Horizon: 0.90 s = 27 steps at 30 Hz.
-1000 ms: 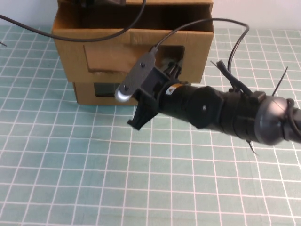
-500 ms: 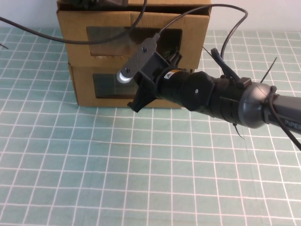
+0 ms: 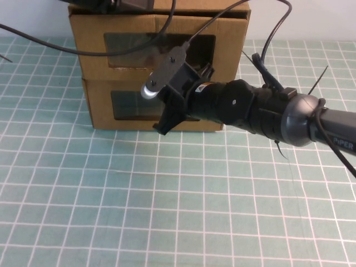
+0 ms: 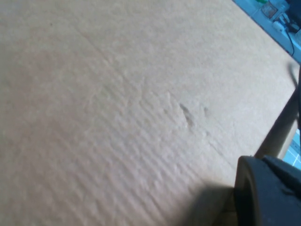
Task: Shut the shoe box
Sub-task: Close the shoe box with your right arm
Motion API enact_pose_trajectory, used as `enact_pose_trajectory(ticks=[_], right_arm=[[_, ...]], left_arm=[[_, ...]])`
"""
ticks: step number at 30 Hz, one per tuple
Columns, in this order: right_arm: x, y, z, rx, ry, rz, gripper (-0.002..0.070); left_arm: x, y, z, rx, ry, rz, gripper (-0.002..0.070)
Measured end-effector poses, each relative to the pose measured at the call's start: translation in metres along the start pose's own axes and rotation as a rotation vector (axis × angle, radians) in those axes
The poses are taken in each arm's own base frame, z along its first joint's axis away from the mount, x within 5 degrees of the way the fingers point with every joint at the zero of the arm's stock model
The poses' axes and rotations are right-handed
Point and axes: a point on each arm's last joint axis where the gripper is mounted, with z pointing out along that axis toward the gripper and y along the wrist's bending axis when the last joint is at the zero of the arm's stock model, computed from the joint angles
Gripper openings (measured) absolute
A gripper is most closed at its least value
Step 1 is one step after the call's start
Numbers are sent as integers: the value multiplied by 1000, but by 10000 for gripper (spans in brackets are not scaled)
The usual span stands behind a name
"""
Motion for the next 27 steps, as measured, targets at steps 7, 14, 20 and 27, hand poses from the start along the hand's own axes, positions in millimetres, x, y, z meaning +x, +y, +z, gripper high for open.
enact_pose_trajectory(ticks=[7, 14, 20, 27], right_arm=[[-16, 13, -14, -103, -5, -50, -14], [-33, 12, -20, -17, -79, -30, -15], [-33, 3, -19, 64, -105, -10, -15], [-16, 1, -5, 70, -66, 16, -15]], left_arm=[[-8, -1, -2, -12, -42, 19, -5], [-13, 0, -5, -53, -60, 52, -5], [-13, 3, -5, -81, -56, 64, -5], [-13, 3, -5, -87, -58, 66, -5]])
